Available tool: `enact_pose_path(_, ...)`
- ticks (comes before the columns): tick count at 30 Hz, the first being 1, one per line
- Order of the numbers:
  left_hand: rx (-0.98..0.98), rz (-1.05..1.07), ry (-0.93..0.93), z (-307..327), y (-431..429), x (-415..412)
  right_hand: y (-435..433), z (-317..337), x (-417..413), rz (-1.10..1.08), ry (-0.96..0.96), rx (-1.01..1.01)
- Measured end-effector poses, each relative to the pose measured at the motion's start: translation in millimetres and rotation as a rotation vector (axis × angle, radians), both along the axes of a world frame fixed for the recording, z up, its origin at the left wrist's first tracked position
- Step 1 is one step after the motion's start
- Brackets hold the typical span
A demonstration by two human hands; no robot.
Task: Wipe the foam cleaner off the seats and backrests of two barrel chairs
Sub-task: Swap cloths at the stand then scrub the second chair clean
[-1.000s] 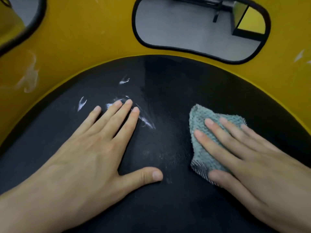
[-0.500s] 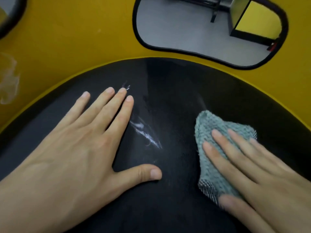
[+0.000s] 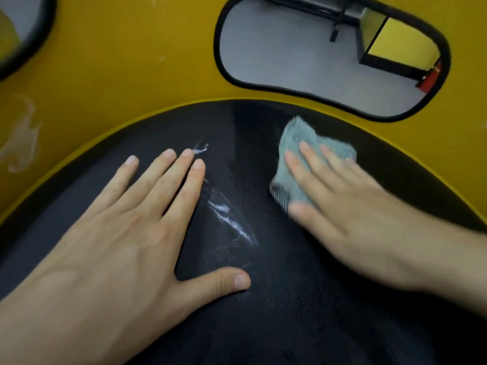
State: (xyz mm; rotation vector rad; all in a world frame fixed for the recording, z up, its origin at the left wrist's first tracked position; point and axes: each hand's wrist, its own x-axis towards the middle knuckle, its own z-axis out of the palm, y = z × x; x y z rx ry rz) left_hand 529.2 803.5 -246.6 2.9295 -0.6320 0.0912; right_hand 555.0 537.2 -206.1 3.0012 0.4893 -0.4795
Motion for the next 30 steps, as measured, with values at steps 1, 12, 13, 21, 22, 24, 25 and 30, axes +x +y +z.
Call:
enact_pose_path(1,-0.005,0.0,0.002,0,2,1,0,1,-20,0.023,0.009,-0.005)
enact_pose_path(12,-0.003,0.012,-0.017,-1,6,2,13,-10,82,-0.156,-0.068,0.067)
enact_pose_path(13,0.007,0.018,-0.028,0,8,1,17,-9,95,-0.17,-0.062,0.073)
enact_pose_path(21,-0.011,0.078,0.0,0,44,-12,21,-4,29,-0.016,-0.02,0.065)
enact_pose_path(22,-0.026,0.086,0.013,-1,50,-14,22,-1,10,0.021,0.005,0.057)
enact_pose_path(24,-0.056,0.107,0.027,-2,59,-16,24,5,-24,0.102,0.043,0.034)
enact_pose_path(25,-0.066,0.115,0.028,-3,62,-17,26,7,-35,0.121,0.068,0.033)
enact_pose_path(30,-0.123,0.143,0.027,-10,70,-20,24,6,-5,0.095,-0.074,0.027)
